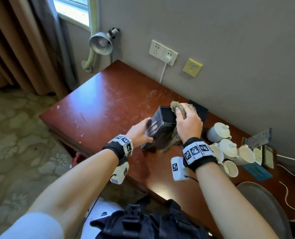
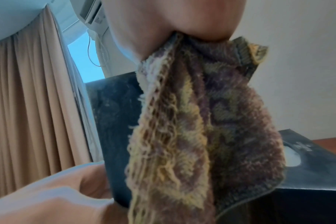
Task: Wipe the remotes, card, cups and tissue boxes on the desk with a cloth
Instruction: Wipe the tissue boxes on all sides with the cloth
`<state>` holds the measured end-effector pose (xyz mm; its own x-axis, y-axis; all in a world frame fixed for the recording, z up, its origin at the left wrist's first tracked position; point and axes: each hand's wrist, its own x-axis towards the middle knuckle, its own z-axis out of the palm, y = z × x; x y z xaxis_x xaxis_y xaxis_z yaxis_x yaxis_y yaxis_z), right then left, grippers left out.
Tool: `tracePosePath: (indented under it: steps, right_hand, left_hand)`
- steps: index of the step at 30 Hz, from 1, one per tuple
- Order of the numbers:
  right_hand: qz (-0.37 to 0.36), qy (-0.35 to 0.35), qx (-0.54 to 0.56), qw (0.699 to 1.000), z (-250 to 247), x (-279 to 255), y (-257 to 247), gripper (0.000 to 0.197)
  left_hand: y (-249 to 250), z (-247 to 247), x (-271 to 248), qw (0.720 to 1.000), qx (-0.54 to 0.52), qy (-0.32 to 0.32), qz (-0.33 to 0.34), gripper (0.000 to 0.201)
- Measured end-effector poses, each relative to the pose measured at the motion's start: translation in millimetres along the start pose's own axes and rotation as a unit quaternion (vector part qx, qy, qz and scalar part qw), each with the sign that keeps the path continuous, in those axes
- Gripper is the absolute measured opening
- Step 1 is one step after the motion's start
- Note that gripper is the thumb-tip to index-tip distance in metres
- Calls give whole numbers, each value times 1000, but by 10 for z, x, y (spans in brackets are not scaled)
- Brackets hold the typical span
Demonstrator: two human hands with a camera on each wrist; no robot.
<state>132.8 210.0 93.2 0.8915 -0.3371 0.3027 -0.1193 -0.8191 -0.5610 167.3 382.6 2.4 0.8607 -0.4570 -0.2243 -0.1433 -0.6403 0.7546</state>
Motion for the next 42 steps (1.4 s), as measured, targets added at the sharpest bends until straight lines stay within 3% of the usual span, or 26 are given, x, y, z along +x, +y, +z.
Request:
tracePosePath:
  steps: [5, 8, 12, 18, 23, 28, 34, 36, 39, 42]
  right_hand:
    - [99, 44, 117, 987, -306, -175, 350, 33]
    - [162, 82, 224, 957, -415, -298, 525, 33]
    - [219, 104, 273, 931, -427, -432, 708, 35]
    - [279, 57, 304, 909, -220, -661, 1044, 36]
    - [274, -1, 176, 945, -91, -871, 1176, 35]
    - [250, -26, 105, 962, 21, -942, 1196, 41]
    - [220, 38, 142, 964, -23, -617, 980, 39]
    - [197, -25, 127, 972, 66, -563, 882, 43]
    - [107, -175, -19, 979, 153, -698, 915, 55]
    - [48, -198, -77, 976, 66, -827, 1114, 55]
  left_hand:
    - [277, -12, 12, 993, 91, 14, 78, 90]
    - [467, -45, 33, 978, 172, 7, 118, 86]
    - [740, -23, 64, 948, 281, -31, 143, 82]
    - [857, 299, 93, 906, 386, -101, 141, 85]
    - [842, 567, 52, 894, 405, -136, 137, 87]
    - [719, 555, -57, 915, 359, -128, 130, 96]
    - [145, 228, -307, 941, 317, -109, 57, 108]
    - [33, 156, -385, 950, 290, -109, 30, 103]
    - [-51, 85, -452, 969, 229, -91, 19, 90]
    - [-113, 64, -497, 982, 171, -76, 17, 81]
